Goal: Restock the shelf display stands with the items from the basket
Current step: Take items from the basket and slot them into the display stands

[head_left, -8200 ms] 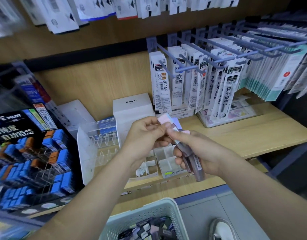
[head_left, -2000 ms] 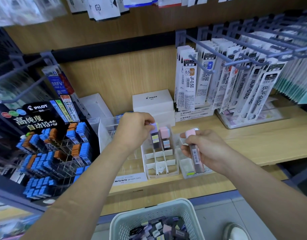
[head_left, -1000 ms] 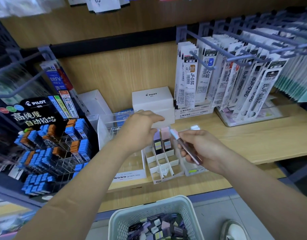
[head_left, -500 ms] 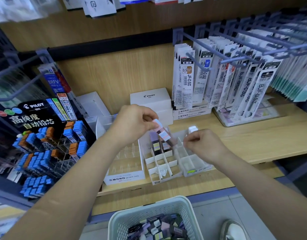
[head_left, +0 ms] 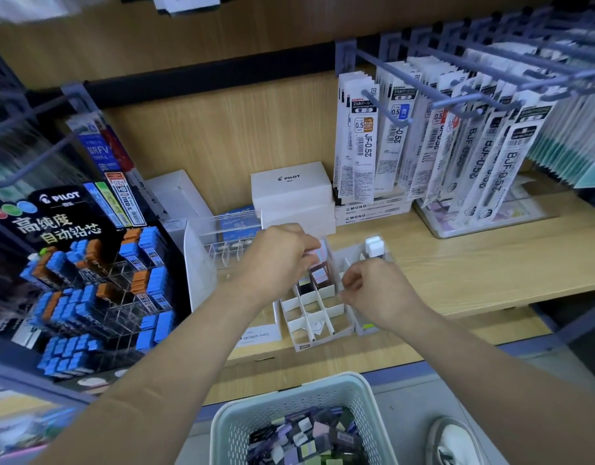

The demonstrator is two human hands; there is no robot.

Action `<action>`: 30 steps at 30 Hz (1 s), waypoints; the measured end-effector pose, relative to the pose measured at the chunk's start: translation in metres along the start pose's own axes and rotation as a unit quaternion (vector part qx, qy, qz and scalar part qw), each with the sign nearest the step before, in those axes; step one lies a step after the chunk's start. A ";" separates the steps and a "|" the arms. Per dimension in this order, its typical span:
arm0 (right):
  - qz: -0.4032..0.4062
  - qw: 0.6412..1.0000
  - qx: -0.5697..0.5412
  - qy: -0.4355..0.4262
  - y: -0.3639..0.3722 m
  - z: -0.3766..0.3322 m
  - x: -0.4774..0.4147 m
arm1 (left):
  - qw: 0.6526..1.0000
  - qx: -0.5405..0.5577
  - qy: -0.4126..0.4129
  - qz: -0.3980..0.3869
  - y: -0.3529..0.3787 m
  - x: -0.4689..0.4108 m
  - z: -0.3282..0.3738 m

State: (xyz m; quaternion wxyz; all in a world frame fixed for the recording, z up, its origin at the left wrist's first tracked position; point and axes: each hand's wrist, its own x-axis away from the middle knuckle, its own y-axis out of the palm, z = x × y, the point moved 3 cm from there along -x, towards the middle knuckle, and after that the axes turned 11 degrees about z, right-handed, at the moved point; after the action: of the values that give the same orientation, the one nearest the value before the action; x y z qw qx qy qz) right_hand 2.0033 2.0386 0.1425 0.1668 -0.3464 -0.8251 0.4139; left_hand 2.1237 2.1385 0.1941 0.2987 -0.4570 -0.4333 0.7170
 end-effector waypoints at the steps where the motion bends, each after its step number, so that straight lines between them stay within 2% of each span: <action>1: -0.003 1.000 -0.008 0.007 0.000 0.001 0.000 | 1.000 -0.002 -0.007 -0.002 0.003 0.001 0.000; 12: -0.003 0.998 -0.064 0.017 -0.003 0.004 0.002 | 0.999 -0.007 0.015 0.027 0.014 0.000 0.006; 19: 0.001 0.997 -0.078 0.011 -0.002 0.005 0.003 | 0.998 0.026 -0.033 0.036 0.015 -0.004 0.007; 22: 0.020 0.998 -0.053 -0.017 -0.009 -0.001 0.004 | 0.998 0.026 -0.042 0.043 0.011 -0.002 0.007; 25: 0.038 0.996 -0.074 -0.038 -0.025 -0.011 0.009 | 0.997 0.024 -0.048 0.059 -0.002 0.003 0.007; 28: 0.000 0.995 -0.062 -0.077 -0.036 -0.021 0.023 | 0.995 0.045 -0.045 0.076 -0.026 0.017 0.013; 30: -0.060 0.993 -0.046 -0.091 -0.035 -0.025 0.037 | 0.996 0.065 -0.062 0.029 -0.044 0.029 0.019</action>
State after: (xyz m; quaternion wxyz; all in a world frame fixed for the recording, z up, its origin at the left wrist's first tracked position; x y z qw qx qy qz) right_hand 1.9759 2.0648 0.1854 0.0992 -0.2642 -0.8746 0.3944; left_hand 2.0956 2.1754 0.2255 0.2792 -0.4035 -0.3905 0.7789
